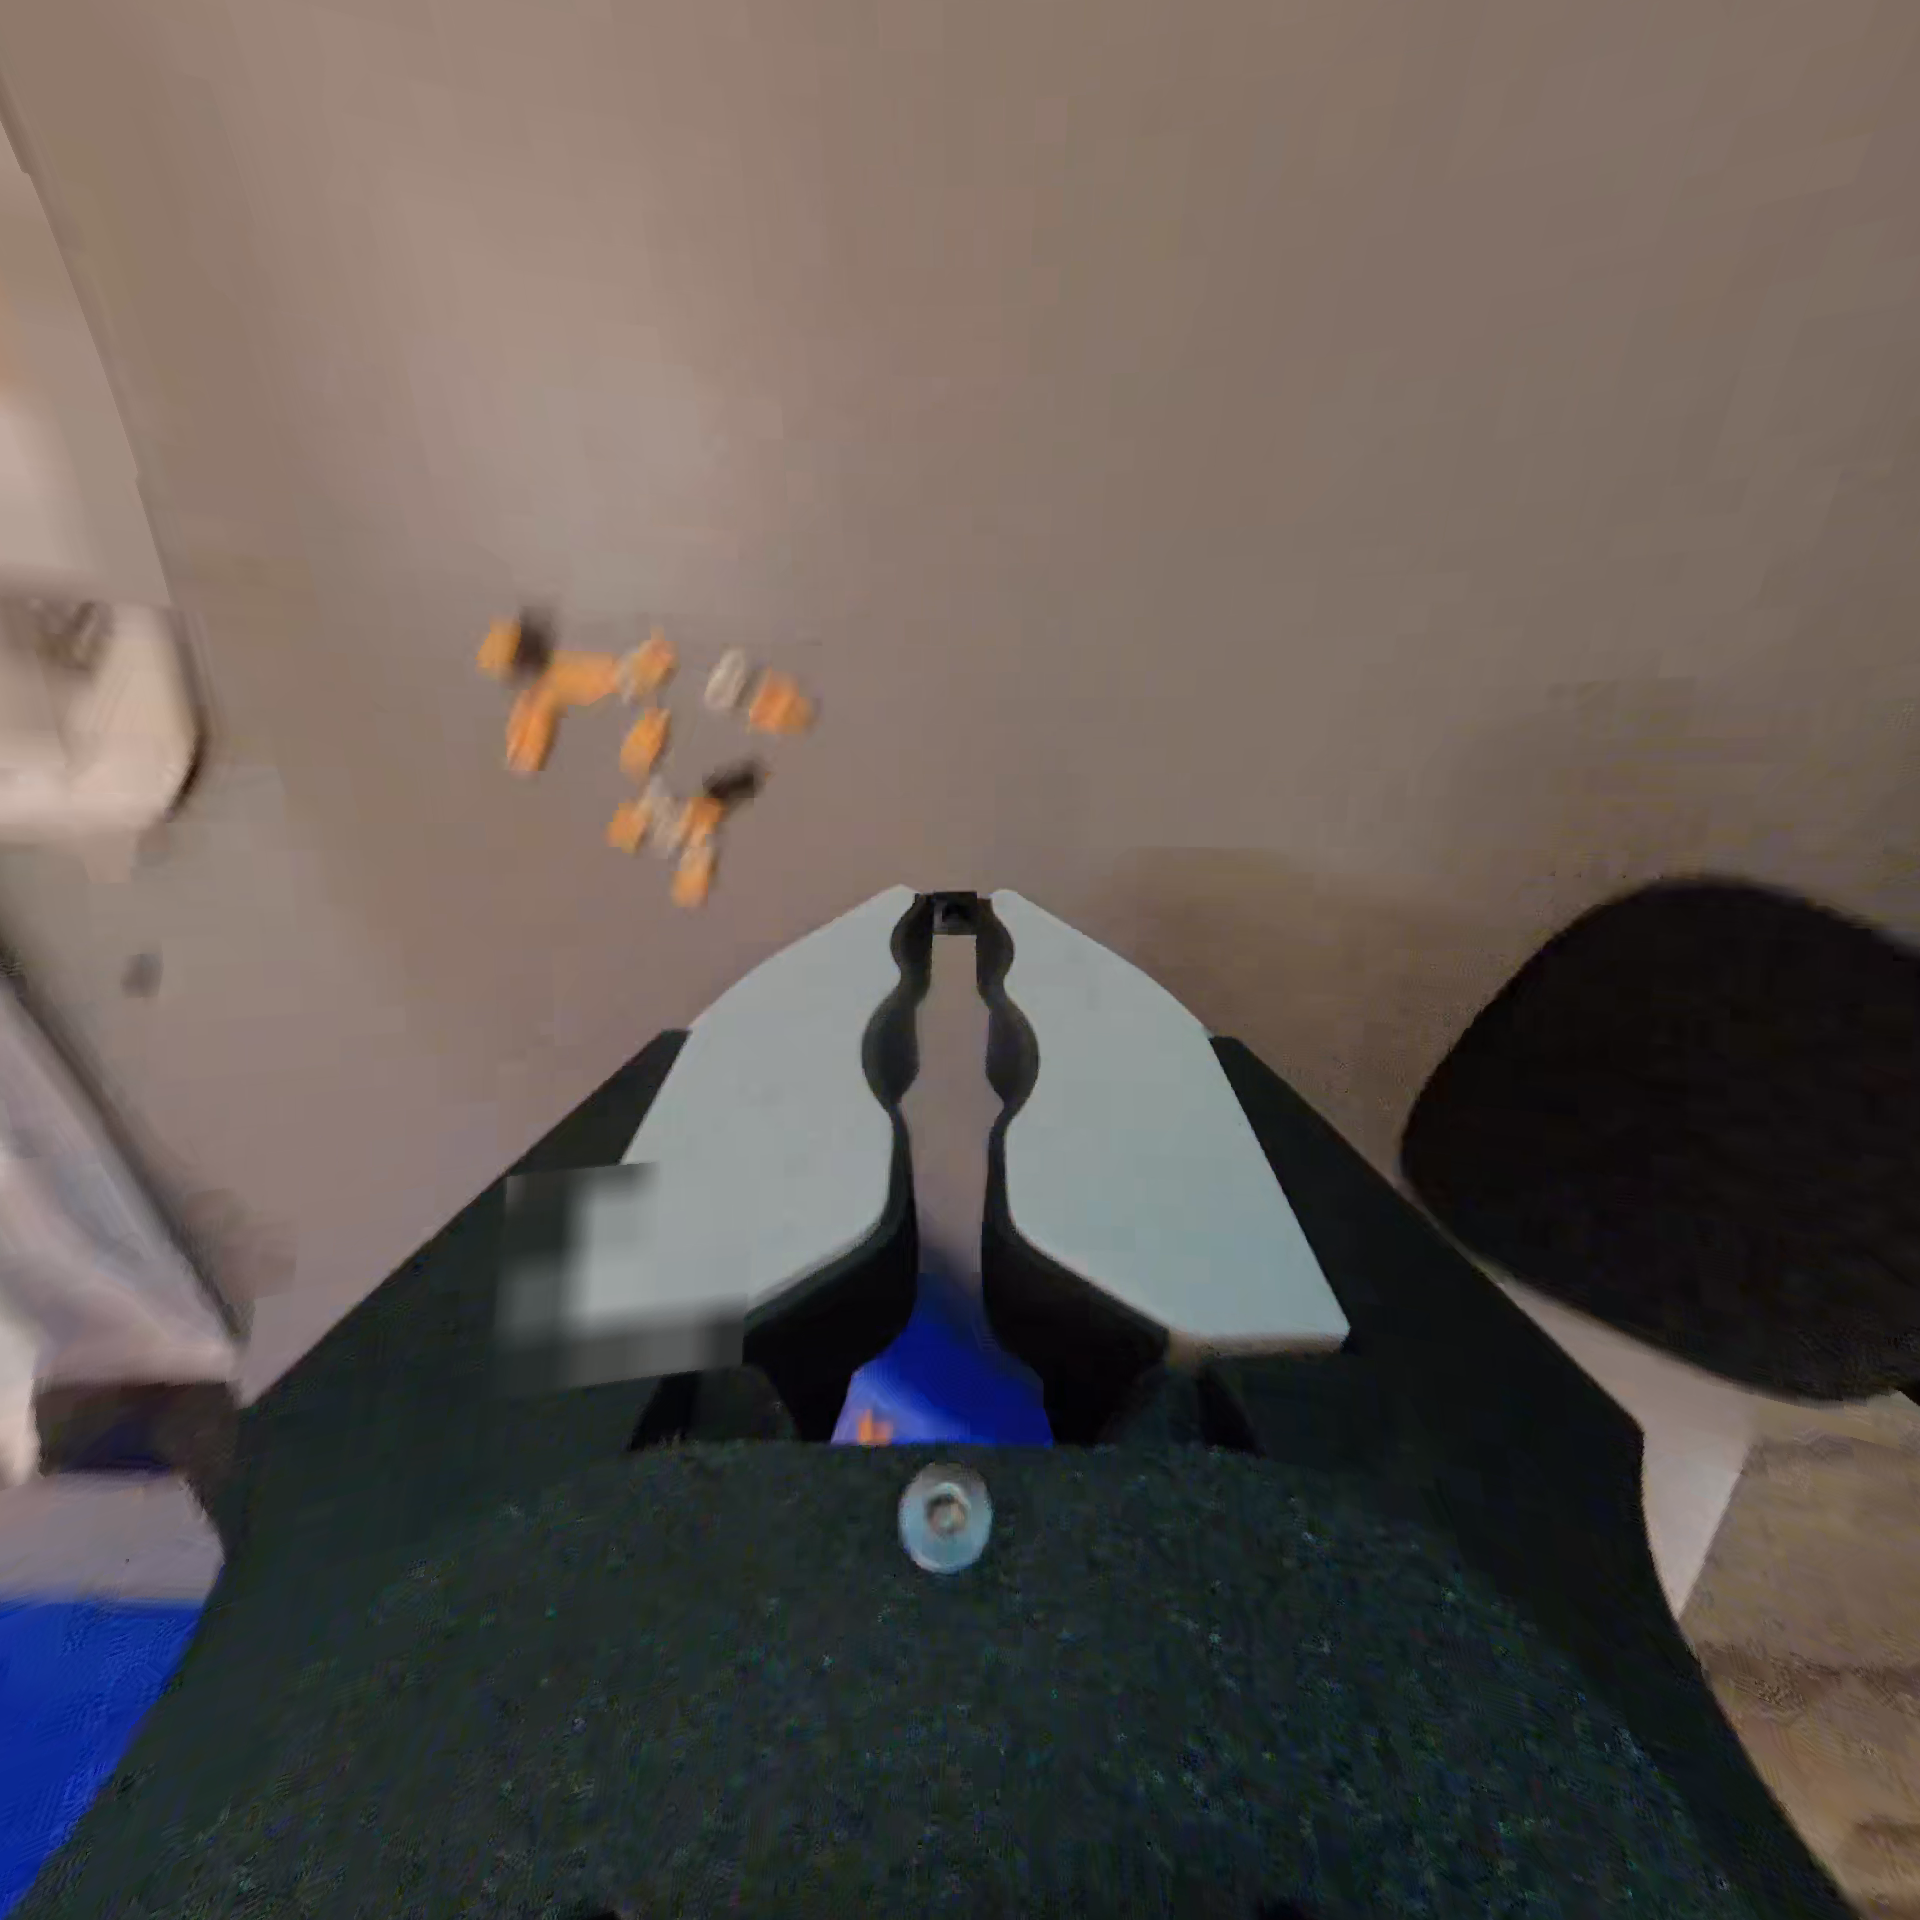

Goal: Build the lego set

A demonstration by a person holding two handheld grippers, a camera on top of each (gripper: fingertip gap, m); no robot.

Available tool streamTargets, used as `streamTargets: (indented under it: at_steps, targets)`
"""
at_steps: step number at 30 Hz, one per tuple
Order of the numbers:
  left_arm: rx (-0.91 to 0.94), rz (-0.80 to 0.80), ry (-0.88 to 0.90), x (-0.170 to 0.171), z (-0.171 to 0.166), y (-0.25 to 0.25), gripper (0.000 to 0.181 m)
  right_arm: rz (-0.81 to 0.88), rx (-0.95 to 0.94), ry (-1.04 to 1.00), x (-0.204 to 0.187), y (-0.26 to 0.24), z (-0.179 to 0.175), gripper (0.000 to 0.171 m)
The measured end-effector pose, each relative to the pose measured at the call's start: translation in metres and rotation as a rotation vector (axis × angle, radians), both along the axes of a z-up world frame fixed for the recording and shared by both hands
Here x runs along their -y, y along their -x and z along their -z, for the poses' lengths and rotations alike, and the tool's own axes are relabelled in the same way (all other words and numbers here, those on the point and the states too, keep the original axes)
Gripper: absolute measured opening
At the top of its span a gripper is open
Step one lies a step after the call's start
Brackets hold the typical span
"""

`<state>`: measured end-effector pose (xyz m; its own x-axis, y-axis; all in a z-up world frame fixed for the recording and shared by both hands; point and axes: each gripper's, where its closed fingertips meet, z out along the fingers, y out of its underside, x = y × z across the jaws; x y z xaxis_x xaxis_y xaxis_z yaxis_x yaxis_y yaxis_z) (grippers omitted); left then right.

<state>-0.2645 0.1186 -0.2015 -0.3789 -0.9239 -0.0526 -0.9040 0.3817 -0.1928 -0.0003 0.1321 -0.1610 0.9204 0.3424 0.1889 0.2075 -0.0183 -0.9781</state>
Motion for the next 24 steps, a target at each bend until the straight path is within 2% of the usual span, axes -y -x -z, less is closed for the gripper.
streamTargets:
  at_steps: [2, 4, 9, 16, 19, 21, 24]
  targets:
    - [0.006, 0.066, 0.064, 0.035, 0.023, -0.034, 0.007, 0.005, 0.014, -0.013, 0.001, -0.001, -0.003, 0.001]
    - [0.002, 0.090, 0.099, 0.052, 0.042, -0.056, 0.007, 0.009, 0.023, -0.019, 0.002, -0.003, -0.004, 0.001]
    - [-0.046, 0.118, 0.105, 0.064, 0.066, -0.066, 0.007, -0.003, 0.030, -0.024, 0.004, -0.002, -0.006, 0.001]
    - [0.014, 0.088, 0.104, 0.065, 0.061, -0.060, 0.019, -0.023, 0.032, -0.015, 0.004, 0.001, -0.004, 0.001]
    - [0.090, 0.015, 0.066, 0.044, 0.031, -0.041, 0.020, -0.022, 0.025, -0.013, 0.005, 0.000, -0.004, 0.001]
    - [0.133, -0.109, -0.007, 0.006, -0.004, -0.011, 0.018, -0.025, 0.013, -0.011, 0.005, 0.001, -0.005, 0.001]
    - [0.225, -0.380, -0.151, -0.072, -0.070, 0.053, 0.018, -0.038, -0.008, -0.001, 0.006, 0.003, -0.005, 0.001]
